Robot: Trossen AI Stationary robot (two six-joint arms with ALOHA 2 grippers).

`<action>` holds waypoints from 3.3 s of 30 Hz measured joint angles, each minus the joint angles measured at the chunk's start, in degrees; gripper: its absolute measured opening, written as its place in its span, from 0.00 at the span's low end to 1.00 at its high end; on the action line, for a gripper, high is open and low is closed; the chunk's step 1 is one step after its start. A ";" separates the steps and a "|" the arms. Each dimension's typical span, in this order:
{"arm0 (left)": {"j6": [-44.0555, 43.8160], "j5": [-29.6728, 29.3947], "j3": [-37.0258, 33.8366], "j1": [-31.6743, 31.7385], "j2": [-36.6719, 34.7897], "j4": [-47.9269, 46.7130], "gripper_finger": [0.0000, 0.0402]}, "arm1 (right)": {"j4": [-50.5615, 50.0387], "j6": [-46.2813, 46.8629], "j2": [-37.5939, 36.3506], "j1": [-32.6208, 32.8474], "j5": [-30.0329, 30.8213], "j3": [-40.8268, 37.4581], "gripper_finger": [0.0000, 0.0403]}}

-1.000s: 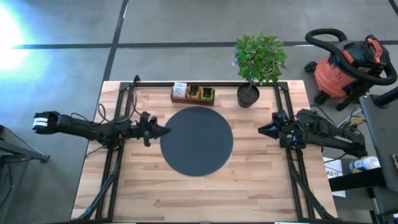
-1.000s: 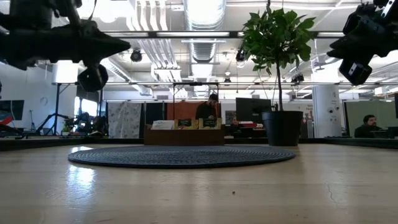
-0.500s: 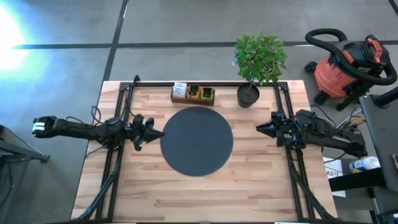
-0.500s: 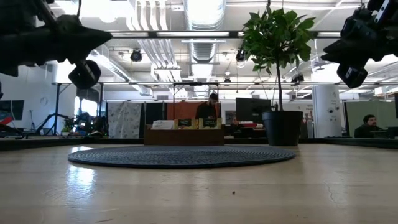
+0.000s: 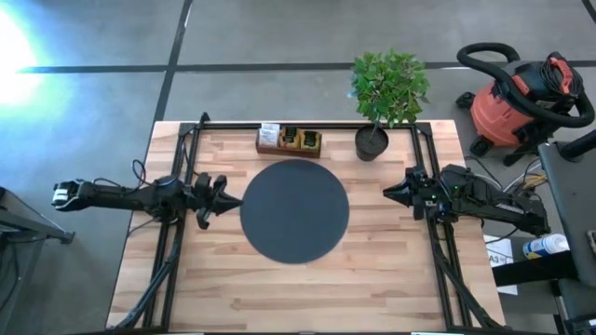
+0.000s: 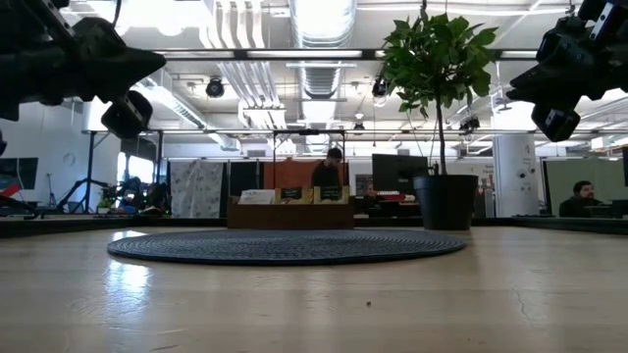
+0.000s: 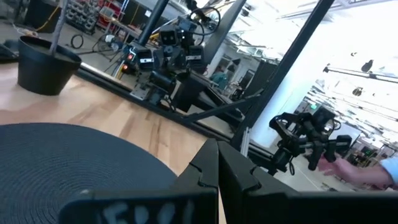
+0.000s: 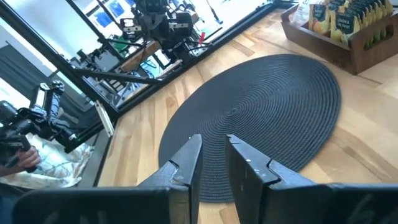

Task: Pick & Place Tea
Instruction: Return to Home Position

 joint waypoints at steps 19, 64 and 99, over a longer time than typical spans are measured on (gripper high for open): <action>3.17 -3.83 -0.09 0.00 -17.48 -25.49 0.00 | 0.02 0.00 0.00 0.00 -0.08 0.00 0.17; 18.10 -10.50 -0.10 -0.15 -20.57 -28.05 0.00 | 0.06 -0.02 0.00 -0.02 -0.07 0.02 0.17; 20.26 -9.51 0.07 -0.15 -20.28 -26.36 0.00 | 0.06 -0.02 0.00 -0.02 -0.07 0.02 0.17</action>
